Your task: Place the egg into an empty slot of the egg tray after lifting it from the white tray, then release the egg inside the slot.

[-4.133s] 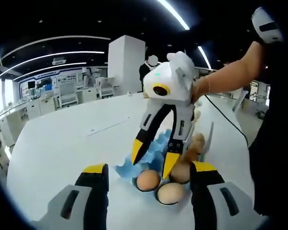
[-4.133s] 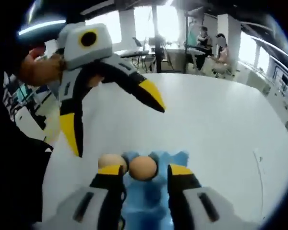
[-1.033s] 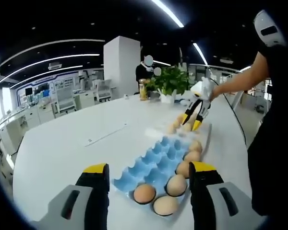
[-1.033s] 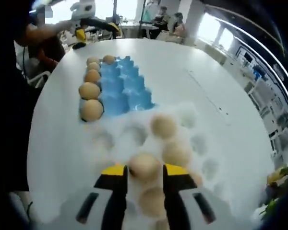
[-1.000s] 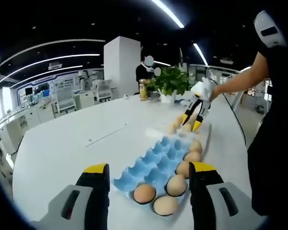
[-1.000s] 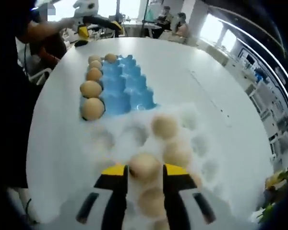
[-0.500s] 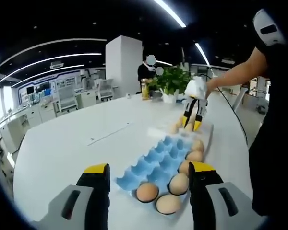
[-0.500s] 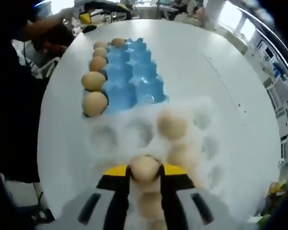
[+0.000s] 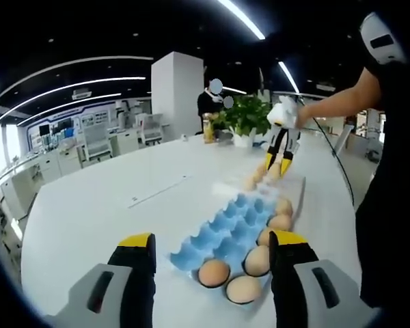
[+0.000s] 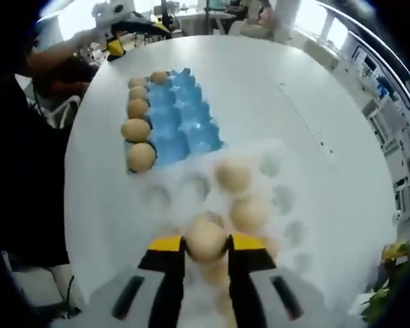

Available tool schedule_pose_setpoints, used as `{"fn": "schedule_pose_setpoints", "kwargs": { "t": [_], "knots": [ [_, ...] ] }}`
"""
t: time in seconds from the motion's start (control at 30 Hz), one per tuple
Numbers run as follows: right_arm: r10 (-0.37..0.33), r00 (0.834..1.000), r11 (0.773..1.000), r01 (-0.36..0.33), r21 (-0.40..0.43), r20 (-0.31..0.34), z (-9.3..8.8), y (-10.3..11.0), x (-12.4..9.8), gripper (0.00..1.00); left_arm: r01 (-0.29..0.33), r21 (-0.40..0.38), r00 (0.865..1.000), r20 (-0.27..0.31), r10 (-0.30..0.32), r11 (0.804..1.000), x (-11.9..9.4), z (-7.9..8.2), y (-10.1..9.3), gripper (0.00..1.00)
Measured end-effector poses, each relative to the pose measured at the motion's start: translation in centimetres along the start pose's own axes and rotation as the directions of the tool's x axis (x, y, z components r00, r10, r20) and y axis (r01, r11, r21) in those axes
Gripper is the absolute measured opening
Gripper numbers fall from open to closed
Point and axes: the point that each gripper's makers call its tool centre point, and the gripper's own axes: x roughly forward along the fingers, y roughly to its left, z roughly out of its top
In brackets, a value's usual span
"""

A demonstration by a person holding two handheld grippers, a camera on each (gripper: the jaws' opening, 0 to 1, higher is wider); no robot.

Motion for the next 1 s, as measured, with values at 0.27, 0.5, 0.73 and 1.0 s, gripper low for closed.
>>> {"fn": "schedule_pose_setpoints", "kwargs": {
  "t": [0.27, 0.5, 0.73, 1.0],
  "knots": [
    [0.014, 1.0, 0.999, -0.013, -0.031, 0.011, 1.1, 0.9, 0.3, 0.24, 0.006, -0.002, 1.0, -0.008, -0.006, 1.0, 0.0, -0.3, -0.3, 0.68],
    [0.02, 0.999, 0.997, -0.017, -0.071, 0.032, 3.0, 1.4, 0.6, 0.24, 0.004, -0.005, 1.0, -0.008, -0.004, 1.0, 0.0, -0.4, -0.3, 0.69],
    [0.037, 0.998, 0.994, -0.032, -0.101, 0.046, 4.6, 1.9, 1.1, 0.24, 0.003, -0.008, 1.0, -0.002, -0.003, 1.0, -0.2, -0.5, -0.3, 0.69],
    [0.048, 0.995, 0.991, -0.036, -0.126, 0.092, 7.0, 2.3, 0.9, 0.24, 0.002, -0.008, 1.0, -0.006, -0.003, 1.0, -0.3, -0.6, -0.1, 0.7]
  ]
}}
